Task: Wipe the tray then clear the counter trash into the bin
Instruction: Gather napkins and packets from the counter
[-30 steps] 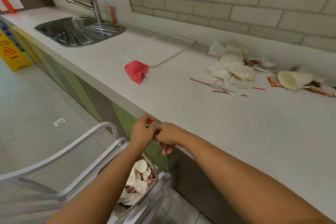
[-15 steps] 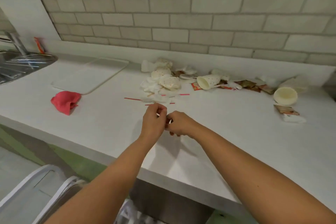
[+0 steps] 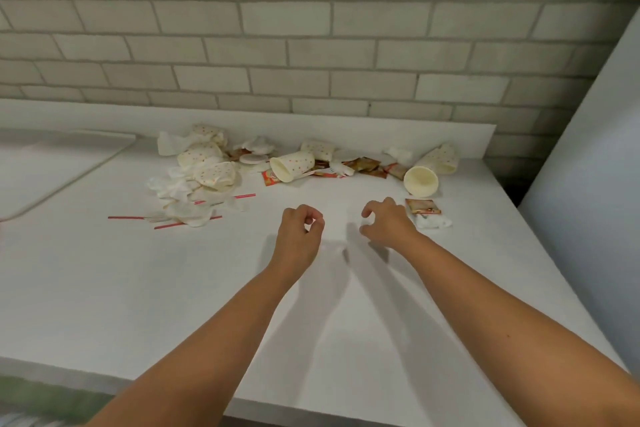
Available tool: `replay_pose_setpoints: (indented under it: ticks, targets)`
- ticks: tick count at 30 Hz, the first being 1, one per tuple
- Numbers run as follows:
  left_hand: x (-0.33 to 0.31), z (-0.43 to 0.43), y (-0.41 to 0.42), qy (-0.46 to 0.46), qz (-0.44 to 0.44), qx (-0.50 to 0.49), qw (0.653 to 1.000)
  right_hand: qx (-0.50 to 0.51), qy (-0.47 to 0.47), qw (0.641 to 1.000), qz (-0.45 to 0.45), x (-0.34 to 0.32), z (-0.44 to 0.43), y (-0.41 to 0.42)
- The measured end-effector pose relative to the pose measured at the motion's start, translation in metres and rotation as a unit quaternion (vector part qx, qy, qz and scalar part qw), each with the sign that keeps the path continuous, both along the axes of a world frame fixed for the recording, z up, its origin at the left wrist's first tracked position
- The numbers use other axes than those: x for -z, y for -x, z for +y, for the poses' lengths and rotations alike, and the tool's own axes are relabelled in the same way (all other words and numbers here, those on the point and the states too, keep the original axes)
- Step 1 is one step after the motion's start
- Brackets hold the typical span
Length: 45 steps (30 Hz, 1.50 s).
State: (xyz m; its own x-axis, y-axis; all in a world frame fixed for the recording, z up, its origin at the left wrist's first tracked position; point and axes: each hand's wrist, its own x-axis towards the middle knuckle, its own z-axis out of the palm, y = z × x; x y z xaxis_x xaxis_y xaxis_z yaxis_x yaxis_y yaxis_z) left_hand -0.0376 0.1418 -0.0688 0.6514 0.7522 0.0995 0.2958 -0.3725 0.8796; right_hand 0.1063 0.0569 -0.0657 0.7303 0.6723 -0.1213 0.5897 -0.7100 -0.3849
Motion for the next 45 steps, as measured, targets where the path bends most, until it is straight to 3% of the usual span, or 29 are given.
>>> replay_pose_setpoints:
  ticks: [4,9,13,17,21,26,30,33,38,42,45]
  targets:
    - [0.003,-0.013,-0.023,0.003,0.021,0.024,0.999,0.069,0.032,0.995,-0.068,0.005,-0.019,-0.04]
    - [0.002,-0.016,-0.043,-0.008,0.051,0.046,0.998,0.096,0.087,0.991,-0.045,0.017,-0.03,-0.076]
    - [0.001,-0.011,-0.059,-0.017,0.064,0.07,0.995,0.085,0.122,0.988,-0.033,0.024,-0.033,-0.09]
    - [0.001,-0.01,-0.079,-0.029,0.066,0.096,0.993,0.044,0.151,0.98,-0.12,0.026,-0.03,-0.097]
    - [0.006,-0.012,-0.092,-0.047,0.085,0.162,0.982,0.028,0.112,0.98,-0.161,0.027,-0.03,-0.101]
    - [0.009,0.001,-0.107,-0.108,0.129,0.213,0.962,0.011,0.021,0.999,-0.029,0.007,-0.016,-0.101]
    - [0.007,0.008,-0.124,-0.152,0.165,0.224,0.948,-0.048,-0.062,0.987,0.139,-0.013,-0.009,-0.1]
    - [0.003,0.014,-0.133,-0.053,0.131,0.261,0.955,-0.062,-0.141,0.96,0.234,-0.027,-0.009,-0.099]
    - [0.0,0.009,-0.145,0.163,0.085,0.275,0.944,-0.014,-0.232,0.933,0.275,-0.021,-0.006,-0.109]
    - [-0.005,0.005,-0.152,0.325,0.03,0.286,0.901,0.017,-0.281,0.924,0.26,-0.007,0.004,-0.109]
    - [-0.01,0.003,-0.154,0.356,-0.01,0.291,0.888,0.056,-0.337,0.895,0.286,0.003,0.014,-0.105]
